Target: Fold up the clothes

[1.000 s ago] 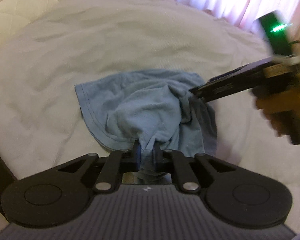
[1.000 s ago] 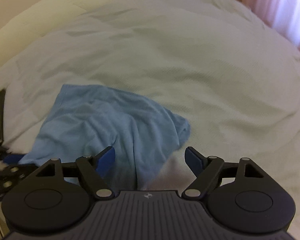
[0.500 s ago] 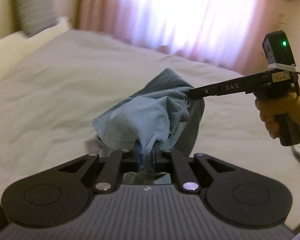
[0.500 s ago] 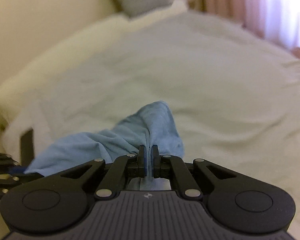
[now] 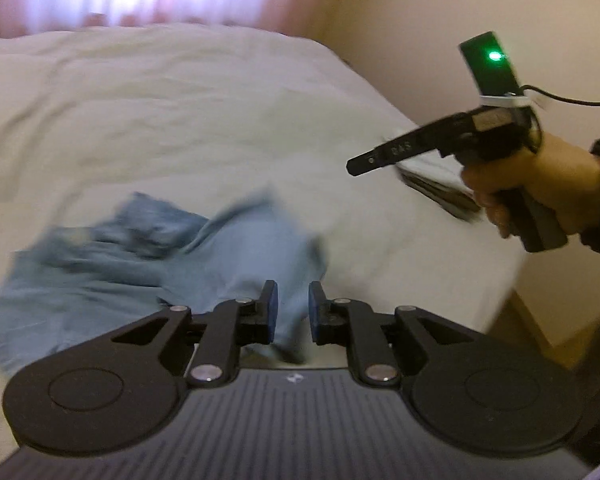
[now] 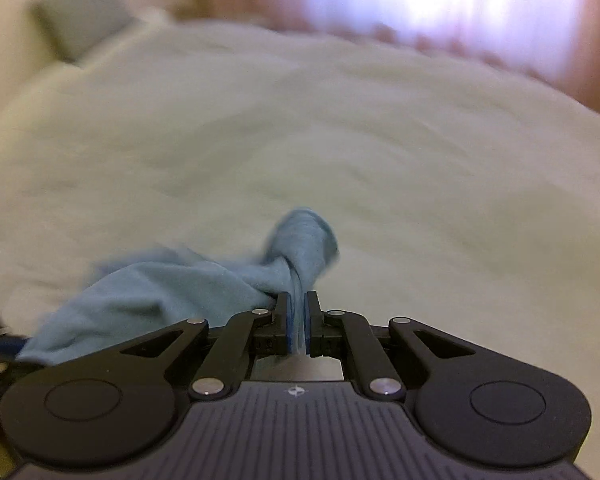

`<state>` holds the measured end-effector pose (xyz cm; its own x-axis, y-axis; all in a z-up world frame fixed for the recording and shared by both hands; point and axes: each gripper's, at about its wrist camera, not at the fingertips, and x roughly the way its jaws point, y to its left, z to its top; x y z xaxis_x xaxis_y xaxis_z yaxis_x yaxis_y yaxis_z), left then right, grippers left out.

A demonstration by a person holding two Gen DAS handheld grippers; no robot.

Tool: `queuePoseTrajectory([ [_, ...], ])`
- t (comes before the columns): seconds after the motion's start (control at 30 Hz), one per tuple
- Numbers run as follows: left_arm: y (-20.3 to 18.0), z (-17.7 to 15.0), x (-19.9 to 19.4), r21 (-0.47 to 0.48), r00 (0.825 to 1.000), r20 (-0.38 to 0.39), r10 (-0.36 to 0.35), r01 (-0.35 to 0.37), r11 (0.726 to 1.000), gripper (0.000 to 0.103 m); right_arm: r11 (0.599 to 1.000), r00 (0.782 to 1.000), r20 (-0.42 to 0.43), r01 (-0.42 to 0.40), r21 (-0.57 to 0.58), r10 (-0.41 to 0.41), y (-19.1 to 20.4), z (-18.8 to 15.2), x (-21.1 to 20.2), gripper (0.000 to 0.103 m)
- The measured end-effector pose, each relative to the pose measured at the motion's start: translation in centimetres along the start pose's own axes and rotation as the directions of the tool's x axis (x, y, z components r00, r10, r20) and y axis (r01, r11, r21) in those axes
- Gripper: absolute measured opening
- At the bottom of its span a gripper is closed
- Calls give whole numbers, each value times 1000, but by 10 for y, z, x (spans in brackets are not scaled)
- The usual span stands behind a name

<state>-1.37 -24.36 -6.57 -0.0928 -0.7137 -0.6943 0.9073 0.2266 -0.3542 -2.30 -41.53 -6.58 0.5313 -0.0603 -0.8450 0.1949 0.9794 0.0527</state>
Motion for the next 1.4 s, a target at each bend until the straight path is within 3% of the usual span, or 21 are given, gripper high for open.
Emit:
queuePoseTrajectory([
  [0.07, -3, 1, 10, 15, 1000, -28, -2, 2, 1000, 22, 993, 996, -47, 77, 93, -73, -37, -29, -9, 19],
  [0.17, 15, -2, 14, 21, 997, -67, 48, -47, 999, 24, 982, 994, -60, 101, 162, -92, -61, -53, -20, 26],
  [0.23, 24, -4, 9, 9, 990, -88, 108, -107, 994, 29, 982, 996, -66, 78, 172, -68, -62, -61, -19, 42],
  [0.3, 34, -9, 7, -12, 979, -99, 181, -183, 983, 37, 987, 997, -72, 24, 159, -13, -46, -61, -5, 45],
  [0.4, 78, -11, 9, -43, 953, -127, 276, -283, 958, 40, 993, 994, -84, -57, 103, 66, -24, -53, 28, 57],
  [0.53, 126, -19, 21, -50, 914, -183, 361, -376, 925, 46, 996, 986, -136, -94, -1, 93, 12, -37, 73, 71],
  [0.63, 147, -26, 47, -44, 901, -232, 366, -386, 922, 49, 991, 979, -190, -97, -93, 78, 38, -27, 112, 86],
  [0.77, 162, -34, 83, -33, 890, -285, 357, -381, 924, 57, 984, 946, -314, -119, -131, 73, 71, -33, 166, 87],
  [0.8, 163, -36, 90, -21, 887, -287, 362, -383, 923, 57, 981, 942, -329, -121, -150, 66, 75, -37, 172, 85],
  [0.87, 164, -37, 101, -7, 884, -290, 367, -385, 923, 59, 974, 933, -357, -127, -189, 52, 84, -45, 184, 69],
  [0.9, 164, -38, 105, -6, 883, -292, 367, -385, 923, 60, 969, 928, -371, -130, -209, 44, 89, -49, 190, 45],
  [0.93, 164, -38, 108, -5, 883, -296, 364, -383, 924, 62, 969, 925, -380, -124, -214, 35, 90, -53, 192, 14],
  [0.97, 163, -36, 111, 4, 879, -299, 370, -387, 922, 62, 974, 925, -379, -107, -201, 24, 84, -54, 190, 0],
  [1.2, 156, -24, 125, 57, 861, -300, 411, -414, 909, 62, 994, 952, -290, 78, -76, -97, 8, -58, 117, 0],
  [1.3, 151, -24, 131, 80, 839, -321, 439, -438, 895, 53, 980, 937, -293, 198, -1, -190, -40, -68, 83, 0],
  [1.4, 147, -26, 138, 90, 811, -349, 470, -470, 878, 31, 948, 906, -322, 312, 63, -276, -86, -90, 59, 0],
])
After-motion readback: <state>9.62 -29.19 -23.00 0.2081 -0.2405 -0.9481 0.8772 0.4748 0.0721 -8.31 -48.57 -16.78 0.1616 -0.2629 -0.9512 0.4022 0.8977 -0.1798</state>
